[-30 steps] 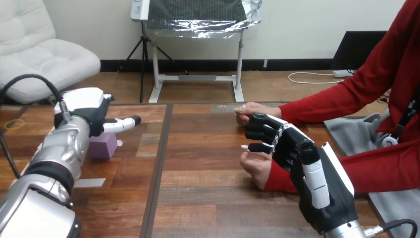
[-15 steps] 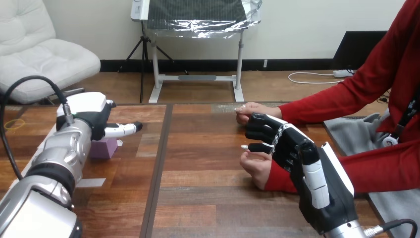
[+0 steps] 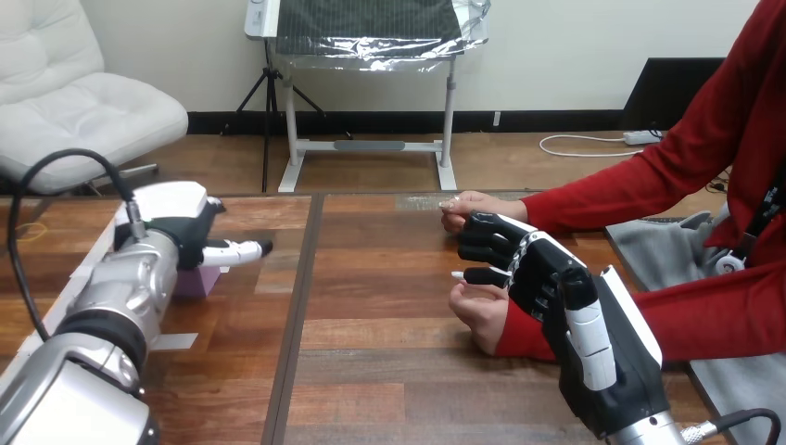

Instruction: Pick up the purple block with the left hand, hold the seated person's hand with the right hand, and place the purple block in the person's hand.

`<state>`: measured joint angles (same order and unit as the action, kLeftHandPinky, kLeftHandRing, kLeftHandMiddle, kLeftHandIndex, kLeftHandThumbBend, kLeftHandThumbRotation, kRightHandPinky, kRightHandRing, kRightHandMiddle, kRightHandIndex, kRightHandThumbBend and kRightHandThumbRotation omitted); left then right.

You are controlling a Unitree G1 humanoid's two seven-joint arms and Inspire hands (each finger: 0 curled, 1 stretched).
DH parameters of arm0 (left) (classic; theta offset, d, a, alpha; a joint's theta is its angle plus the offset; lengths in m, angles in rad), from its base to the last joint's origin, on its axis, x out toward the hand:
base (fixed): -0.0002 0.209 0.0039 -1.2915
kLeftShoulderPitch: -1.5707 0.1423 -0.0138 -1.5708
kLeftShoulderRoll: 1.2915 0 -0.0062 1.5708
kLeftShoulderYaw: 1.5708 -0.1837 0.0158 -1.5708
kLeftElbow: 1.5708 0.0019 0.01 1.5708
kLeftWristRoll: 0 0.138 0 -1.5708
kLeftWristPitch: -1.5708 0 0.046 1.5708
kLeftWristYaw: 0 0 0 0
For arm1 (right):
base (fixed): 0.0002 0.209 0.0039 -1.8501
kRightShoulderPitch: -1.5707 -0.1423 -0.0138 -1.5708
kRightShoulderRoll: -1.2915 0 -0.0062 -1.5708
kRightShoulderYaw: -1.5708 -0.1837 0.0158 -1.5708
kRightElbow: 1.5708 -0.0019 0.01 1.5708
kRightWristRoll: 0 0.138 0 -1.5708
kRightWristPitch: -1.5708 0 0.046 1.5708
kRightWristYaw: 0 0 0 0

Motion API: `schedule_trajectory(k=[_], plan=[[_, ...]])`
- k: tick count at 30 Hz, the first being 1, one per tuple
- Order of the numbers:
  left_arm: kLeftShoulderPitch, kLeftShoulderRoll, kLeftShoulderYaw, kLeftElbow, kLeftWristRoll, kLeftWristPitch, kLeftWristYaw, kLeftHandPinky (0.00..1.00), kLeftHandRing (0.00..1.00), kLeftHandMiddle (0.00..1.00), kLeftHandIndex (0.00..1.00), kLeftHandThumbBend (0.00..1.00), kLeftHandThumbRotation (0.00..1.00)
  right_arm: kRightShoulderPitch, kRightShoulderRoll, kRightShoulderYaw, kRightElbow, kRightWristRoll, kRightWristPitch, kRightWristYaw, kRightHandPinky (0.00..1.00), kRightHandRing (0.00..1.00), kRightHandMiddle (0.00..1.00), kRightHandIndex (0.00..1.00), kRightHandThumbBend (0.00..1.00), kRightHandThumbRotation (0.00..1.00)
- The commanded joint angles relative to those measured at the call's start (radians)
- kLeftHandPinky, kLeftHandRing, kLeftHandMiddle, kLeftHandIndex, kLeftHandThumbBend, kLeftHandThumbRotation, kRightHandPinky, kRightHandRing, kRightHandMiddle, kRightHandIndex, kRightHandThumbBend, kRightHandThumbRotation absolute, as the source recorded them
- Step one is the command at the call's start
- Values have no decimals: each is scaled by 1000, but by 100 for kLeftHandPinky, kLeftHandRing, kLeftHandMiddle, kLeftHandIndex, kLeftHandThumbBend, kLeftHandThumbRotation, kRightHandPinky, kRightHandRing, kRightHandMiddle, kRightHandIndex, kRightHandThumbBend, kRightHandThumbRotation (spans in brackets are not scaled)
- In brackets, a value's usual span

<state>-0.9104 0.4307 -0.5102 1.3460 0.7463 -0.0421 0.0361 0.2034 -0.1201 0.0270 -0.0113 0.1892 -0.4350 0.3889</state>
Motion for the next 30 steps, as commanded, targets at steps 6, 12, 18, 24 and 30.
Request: schedule_trajectory(k=[6, 12, 18, 24, 30], plan=[[-13, -16, -17, -8, 2, -10, -6, 100, 96, 96, 93, 63, 92, -67, -6, -6, -51, 11, -30, 5, 76, 81, 81, 80, 86, 100], [0, -20, -18, -6, 1, -13, 0, 100, 96, 96, 93, 63, 91, -67, -5, -5, -53, 10, -27, 4, 76, 81, 81, 80, 86, 100], [11, -23, -12, -6, -10, -21, -9, 100, 96, 96, 93, 63, 91, -67, -7, -4, -54, 12, -25, 7, 76, 81, 81, 79, 87, 100], [23, -25, -8, -6, -17, -27, -5, 100, 96, 95, 92, 63, 89, -65, -5, -4, -56, 8, -25, 3, 76, 82, 81, 79, 87, 100], [32, -29, -9, -5, -18, -23, -12, 100, 95, 95, 92, 62, 88, -63, -6, -5, -59, 14, -23, 6, 77, 82, 81, 79, 87, 100]])
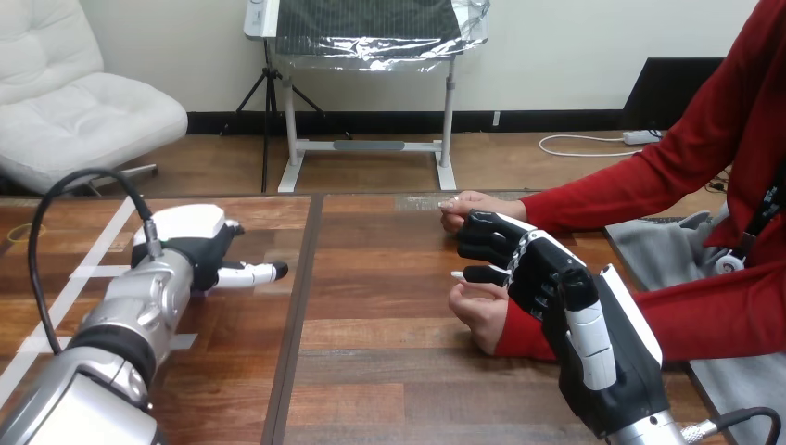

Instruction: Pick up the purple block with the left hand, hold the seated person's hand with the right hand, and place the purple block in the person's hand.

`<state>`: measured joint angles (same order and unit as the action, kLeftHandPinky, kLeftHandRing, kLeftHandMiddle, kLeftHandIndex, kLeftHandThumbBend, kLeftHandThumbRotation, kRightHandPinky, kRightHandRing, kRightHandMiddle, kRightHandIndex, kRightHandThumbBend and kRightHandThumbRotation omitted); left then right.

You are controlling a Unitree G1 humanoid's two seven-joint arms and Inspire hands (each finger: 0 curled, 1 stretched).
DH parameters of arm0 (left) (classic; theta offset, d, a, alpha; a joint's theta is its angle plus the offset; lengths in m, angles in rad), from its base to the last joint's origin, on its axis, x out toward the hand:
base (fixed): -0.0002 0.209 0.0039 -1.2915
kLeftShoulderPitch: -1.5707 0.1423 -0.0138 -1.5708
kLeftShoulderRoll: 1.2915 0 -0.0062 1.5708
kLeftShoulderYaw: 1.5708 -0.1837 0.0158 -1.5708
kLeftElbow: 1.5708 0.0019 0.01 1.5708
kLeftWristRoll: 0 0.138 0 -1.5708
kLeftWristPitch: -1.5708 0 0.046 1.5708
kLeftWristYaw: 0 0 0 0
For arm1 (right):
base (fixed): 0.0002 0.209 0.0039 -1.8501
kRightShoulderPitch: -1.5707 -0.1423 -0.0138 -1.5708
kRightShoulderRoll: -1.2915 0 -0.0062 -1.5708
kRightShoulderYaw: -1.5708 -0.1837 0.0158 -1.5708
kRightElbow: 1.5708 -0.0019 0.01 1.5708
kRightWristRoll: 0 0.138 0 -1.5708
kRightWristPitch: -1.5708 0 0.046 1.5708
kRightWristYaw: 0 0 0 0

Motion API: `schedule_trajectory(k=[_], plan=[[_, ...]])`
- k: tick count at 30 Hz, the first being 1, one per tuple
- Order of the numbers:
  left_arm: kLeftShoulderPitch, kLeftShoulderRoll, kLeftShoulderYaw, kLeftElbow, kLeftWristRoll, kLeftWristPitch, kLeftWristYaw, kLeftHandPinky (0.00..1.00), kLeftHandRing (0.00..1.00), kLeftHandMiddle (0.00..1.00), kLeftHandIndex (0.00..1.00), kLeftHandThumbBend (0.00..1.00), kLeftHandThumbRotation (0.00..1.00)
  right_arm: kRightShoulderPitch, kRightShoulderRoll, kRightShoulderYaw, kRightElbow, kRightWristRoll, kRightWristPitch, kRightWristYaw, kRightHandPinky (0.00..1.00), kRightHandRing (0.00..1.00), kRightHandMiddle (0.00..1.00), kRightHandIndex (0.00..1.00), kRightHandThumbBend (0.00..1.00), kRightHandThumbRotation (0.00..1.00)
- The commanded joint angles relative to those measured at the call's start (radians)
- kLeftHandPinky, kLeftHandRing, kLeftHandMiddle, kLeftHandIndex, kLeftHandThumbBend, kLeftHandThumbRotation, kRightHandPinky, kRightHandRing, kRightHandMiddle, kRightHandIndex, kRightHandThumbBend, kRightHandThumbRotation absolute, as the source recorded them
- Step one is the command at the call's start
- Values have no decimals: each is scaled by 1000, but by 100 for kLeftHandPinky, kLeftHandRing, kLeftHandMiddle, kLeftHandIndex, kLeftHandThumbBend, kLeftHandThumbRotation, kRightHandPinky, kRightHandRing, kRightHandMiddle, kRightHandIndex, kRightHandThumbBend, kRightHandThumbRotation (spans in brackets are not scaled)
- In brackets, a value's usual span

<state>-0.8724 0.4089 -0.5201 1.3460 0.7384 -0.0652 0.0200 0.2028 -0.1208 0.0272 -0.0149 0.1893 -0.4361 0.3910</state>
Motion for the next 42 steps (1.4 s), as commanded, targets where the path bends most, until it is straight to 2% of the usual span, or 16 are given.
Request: schedule_trajectory(k=[1, 33, 39, 42], plan=[[-5, -7, 1, -5, -10, 1, 2, 100, 95, 95, 92, 62, 88, -63, -6, -5, -55, 15, -21, 4, 77, 81, 81, 79, 87, 100], [44, -14, 6, -1, -23, 31, -18, 100, 94, 94, 93, 61, 90, -59, -11, -21, -60, 27, -29, 11, 76, 81, 80, 79, 88, 100], [52, -11, 8, -2, -34, 28, -11, 100, 93, 92, 91, 60, 91, -60, -12, -24, -58, 29, -29, 13, 76, 81, 80, 79, 88, 100], [57, -10, 14, -5, -42, 21, 12, 100, 89, 88, 90, 60, 92, -60, -10, -25, -60, 25, -27, 8, 75, 80, 80, 79, 89, 100]])
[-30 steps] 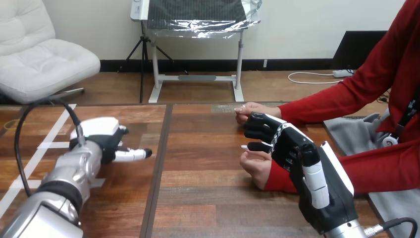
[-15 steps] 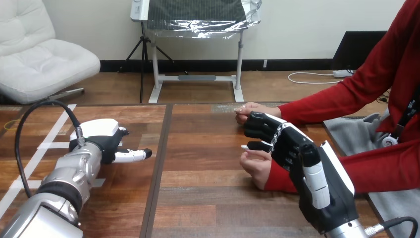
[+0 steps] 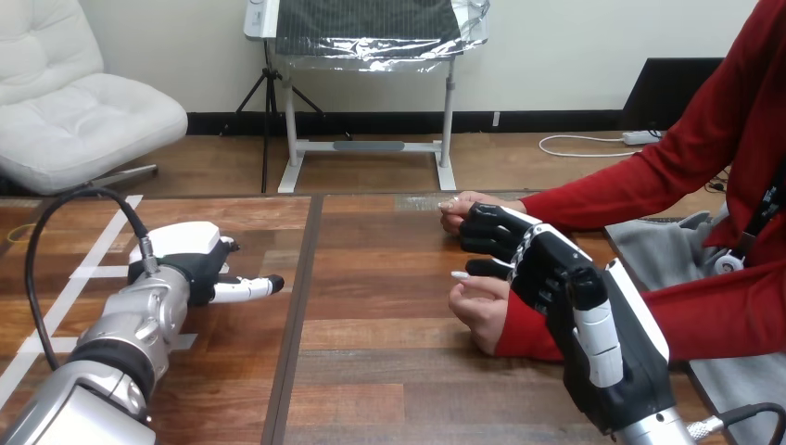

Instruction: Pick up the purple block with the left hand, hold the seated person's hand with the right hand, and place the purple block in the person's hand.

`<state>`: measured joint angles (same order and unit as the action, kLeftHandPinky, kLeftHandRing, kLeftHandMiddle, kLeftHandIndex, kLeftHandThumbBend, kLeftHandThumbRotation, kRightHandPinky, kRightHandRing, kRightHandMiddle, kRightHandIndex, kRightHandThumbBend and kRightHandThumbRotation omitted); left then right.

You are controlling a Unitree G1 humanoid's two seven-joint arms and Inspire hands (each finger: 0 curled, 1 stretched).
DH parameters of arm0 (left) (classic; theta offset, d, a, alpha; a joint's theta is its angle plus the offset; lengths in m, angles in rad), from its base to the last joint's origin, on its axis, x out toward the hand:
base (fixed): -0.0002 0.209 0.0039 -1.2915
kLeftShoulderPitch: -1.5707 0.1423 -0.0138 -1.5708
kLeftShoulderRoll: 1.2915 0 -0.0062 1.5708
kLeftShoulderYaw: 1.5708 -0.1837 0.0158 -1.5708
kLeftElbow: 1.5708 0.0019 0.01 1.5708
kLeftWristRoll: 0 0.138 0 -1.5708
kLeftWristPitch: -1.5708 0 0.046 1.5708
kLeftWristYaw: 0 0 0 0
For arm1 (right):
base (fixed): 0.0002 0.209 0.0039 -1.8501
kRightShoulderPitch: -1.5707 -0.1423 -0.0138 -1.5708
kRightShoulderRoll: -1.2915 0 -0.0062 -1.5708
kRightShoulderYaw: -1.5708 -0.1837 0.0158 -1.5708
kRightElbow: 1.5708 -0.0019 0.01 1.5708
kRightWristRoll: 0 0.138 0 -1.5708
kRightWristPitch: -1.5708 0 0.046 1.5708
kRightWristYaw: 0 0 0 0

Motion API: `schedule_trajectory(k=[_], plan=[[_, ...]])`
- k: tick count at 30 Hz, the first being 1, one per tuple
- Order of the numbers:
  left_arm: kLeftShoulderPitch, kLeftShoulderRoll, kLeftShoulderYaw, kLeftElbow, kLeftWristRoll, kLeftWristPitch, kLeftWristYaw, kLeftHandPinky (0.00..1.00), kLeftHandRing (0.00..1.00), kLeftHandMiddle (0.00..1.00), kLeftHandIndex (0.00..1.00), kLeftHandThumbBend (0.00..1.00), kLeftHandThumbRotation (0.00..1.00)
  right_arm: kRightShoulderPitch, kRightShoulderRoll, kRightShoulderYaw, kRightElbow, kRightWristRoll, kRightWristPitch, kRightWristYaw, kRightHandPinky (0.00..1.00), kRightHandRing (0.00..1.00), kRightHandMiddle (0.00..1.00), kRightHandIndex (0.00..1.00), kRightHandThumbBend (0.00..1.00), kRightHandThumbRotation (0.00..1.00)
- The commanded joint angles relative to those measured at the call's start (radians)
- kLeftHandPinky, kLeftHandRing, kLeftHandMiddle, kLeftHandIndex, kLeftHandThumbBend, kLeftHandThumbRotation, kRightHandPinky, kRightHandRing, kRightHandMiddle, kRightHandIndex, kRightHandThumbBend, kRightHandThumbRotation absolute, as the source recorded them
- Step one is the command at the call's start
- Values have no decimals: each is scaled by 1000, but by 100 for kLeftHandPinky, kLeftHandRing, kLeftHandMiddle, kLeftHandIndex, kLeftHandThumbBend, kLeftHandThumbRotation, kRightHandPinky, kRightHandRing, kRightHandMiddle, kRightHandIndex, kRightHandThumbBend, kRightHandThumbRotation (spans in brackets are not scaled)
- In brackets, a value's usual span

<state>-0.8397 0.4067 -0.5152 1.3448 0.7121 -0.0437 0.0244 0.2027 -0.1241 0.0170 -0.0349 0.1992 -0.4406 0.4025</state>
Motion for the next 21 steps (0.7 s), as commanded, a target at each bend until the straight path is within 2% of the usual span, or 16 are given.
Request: schedule_trajectory(k=[1, 6, 13, 14, 21], plan=[[27, -7, 11, -5, -18, -2, 16, 99, 88, 87, 89, 60, 92, -60, -6, -15, -40, 15, -22, -4, 75, 80, 80, 79, 89, 100], [29, -3, 19, -8, -24, -12, 38, 93, 79, 77, 82, 59, 90, -61, -6, -16, -39, 17, -20, -3, 75, 80, 80, 79, 89, 100], [40, 3, 52, -19, -55, -45, 98, 80, 70, 70, 72, 57, 82, -64, -4, -18, -35, 16, -18, -5, 74, 80, 80, 79, 89, 100], [41, 2, 57, -20, -60, -46, 103, 75, 67, 68, 69, 57, 79, -65, -4, -18, -35, 16, -17, -5, 74, 80, 80, 79, 89, 100], [44, 0, 76, -24, -80, -46, 139, 65, 61, 64, 63, 57, 73, -65, -2, -21, -38, 12, -3, -14, 74, 80, 80, 79, 89, 100]])
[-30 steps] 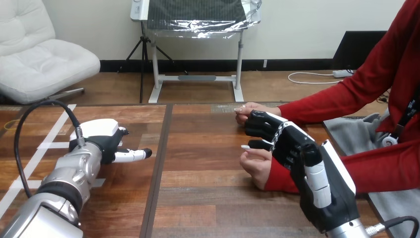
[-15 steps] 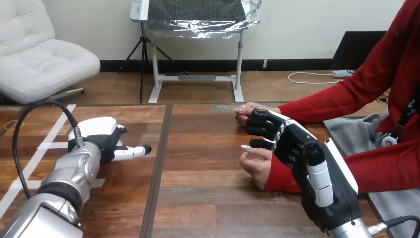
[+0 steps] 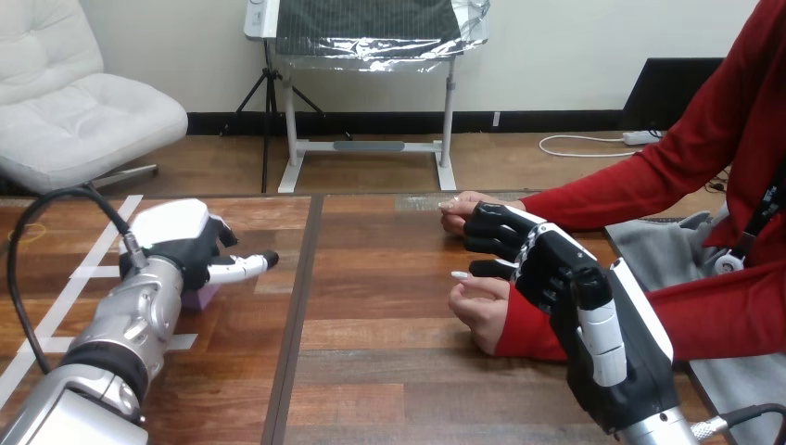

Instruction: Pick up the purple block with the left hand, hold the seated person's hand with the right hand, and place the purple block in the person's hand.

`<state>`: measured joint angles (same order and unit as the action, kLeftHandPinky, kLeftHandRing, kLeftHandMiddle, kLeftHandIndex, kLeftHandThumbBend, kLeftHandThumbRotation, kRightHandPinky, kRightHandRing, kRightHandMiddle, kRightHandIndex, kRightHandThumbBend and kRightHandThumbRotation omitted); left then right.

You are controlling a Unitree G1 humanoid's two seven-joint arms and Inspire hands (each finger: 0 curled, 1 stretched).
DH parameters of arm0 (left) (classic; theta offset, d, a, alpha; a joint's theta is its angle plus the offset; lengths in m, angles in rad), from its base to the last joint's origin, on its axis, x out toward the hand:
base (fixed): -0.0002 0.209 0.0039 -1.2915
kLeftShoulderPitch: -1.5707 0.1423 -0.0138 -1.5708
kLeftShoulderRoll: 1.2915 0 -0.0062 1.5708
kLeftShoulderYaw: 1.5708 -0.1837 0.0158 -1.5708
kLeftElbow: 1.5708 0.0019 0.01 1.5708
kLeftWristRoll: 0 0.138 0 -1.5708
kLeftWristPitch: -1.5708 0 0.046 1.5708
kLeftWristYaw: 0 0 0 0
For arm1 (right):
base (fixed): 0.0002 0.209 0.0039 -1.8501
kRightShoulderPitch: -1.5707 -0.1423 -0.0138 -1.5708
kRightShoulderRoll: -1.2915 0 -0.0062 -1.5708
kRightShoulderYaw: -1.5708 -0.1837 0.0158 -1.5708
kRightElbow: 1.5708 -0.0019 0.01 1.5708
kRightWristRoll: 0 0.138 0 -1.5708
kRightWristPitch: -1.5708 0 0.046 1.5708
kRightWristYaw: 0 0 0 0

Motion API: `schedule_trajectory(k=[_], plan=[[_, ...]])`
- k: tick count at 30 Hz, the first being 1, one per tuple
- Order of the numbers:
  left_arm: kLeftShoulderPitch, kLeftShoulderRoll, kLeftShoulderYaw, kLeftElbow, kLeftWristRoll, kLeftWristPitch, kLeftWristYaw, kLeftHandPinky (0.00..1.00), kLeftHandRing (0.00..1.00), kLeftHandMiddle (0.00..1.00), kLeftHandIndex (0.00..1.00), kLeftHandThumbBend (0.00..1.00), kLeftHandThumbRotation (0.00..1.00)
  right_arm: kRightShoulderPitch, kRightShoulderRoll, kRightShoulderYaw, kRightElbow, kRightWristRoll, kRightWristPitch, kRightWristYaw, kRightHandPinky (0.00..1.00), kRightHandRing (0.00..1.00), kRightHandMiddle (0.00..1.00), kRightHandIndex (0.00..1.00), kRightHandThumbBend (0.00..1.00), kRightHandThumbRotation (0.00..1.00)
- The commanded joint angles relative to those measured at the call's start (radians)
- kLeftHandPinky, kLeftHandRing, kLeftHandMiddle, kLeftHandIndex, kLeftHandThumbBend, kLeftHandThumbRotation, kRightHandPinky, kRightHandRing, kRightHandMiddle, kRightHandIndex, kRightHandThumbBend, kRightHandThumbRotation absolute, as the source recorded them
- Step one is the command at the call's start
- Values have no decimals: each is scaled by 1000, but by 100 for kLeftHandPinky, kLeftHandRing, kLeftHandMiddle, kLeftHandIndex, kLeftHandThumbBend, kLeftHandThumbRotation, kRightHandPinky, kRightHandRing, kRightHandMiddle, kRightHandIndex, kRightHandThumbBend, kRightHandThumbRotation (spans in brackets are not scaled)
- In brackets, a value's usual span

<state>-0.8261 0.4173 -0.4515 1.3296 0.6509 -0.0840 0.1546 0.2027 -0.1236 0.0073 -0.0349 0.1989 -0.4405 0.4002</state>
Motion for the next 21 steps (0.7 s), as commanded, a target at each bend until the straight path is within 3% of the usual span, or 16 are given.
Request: schedule_trajectory(k=[1, 10, 21], plan=[[33, -10, 17, -12, -22, -11, 21, 64, 61, 63, 63, 57, 72, -64, -2, -12, -39, 11, -1, -14, 74, 80, 80, 79, 89, 100], [46, -7, 48, -25, -55, -45, 106, 57, 52, 56, 54, 57, 62, -61, 3, -15, -42, 12, 6, -25, 73, 79, 80, 79, 88, 100], [53, -7, 73, -37, -82, -65, 185, 35, 35, 39, 40, 57, 50, -57, 6, -16, -53, -1, 26, -54, 72, 78, 78, 77, 88, 100]])
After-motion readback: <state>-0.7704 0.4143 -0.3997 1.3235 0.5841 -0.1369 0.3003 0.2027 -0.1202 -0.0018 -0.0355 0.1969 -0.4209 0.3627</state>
